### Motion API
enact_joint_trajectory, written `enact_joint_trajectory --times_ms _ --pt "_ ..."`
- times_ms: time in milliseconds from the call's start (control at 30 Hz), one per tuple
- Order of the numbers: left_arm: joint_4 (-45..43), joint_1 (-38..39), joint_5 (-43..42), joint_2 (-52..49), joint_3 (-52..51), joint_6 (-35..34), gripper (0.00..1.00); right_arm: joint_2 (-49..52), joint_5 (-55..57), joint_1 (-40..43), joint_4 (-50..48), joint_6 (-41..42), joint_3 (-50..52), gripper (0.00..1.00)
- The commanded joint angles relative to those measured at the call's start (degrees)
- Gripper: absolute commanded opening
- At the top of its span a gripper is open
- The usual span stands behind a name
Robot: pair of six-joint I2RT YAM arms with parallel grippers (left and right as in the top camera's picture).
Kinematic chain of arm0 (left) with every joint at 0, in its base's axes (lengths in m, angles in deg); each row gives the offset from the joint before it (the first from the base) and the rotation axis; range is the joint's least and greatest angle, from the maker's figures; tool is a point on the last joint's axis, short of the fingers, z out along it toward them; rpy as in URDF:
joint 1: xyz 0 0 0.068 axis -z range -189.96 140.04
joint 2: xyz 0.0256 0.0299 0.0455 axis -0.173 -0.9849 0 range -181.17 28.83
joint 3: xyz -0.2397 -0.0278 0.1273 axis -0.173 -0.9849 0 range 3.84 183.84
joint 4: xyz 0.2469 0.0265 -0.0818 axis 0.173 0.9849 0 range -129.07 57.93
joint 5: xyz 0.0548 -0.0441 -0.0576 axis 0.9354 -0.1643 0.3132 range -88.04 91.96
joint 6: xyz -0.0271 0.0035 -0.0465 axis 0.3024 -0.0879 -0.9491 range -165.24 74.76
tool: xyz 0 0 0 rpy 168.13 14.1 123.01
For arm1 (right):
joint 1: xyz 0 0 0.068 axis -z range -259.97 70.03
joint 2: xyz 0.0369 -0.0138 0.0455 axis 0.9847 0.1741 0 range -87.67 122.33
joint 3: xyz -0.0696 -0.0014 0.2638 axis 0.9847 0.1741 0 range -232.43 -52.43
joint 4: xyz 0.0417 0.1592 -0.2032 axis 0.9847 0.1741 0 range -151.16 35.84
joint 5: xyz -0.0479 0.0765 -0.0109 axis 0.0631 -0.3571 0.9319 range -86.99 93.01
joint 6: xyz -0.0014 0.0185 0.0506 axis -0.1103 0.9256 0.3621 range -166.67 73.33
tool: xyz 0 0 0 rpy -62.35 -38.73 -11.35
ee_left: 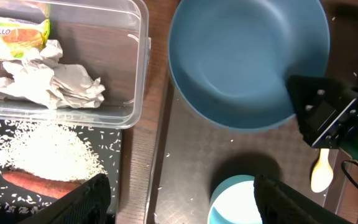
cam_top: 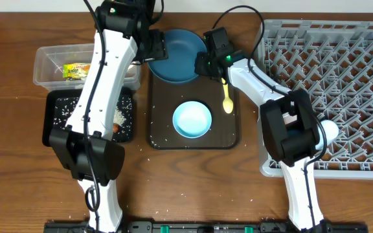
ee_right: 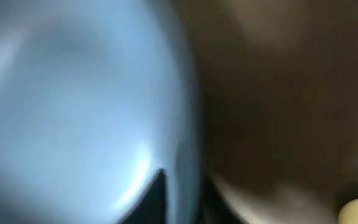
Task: Sort waste into correct bins and load items into the dishwasher rack
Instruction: 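Lift blue plate with right gripper and carry it over rack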
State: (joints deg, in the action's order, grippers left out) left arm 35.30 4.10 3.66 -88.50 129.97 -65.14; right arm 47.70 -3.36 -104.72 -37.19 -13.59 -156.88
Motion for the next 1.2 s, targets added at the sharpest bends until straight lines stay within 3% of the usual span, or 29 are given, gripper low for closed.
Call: enact_joint_trajectory --times_ms 0,300,533,633,900,1033,1167 --pt "0.2 -0.3 0.6 -0.2 0.7 -0.1 0.76 -0.2 -0.2 0.5 0.8 0.3 -0.7 0.01" --pt "0.0 -0.3 3.5 -0.2 0.7 -0.1 0.76 -5.3 -0.7 2.2 3.7 -3.7 -0.7 0.01" --pt "0.0 -0.3 3.5 -0.2 0.7 -0.1 0.77 -17.3 -0.5 6.4 8.6 -9.7 -0.9 0.01" --pt "0.0 -0.3 3.5 -0.2 0.7 -0.1 0.94 -24.7 0.9 9.5 12.4 -12.8 -0.9 0.01" --pt "0.0 -0.3 3.5 -0.2 0.7 -0.1 0.96 -38.5 22.6 21.1 23.9 -15.2 -0.9 0.01" --pt "0.0 -0.3 3.5 -0.2 0.7 -0.1 0.97 -39.5 32.2 26.1 24.9 -17.0 -0.9 0.01" --pt "0.0 -0.3 3.5 -0.2 0.7 -0.1 0.97 -38.5 45.9 28.6 22.4 -25.2 -0.8 0.01"
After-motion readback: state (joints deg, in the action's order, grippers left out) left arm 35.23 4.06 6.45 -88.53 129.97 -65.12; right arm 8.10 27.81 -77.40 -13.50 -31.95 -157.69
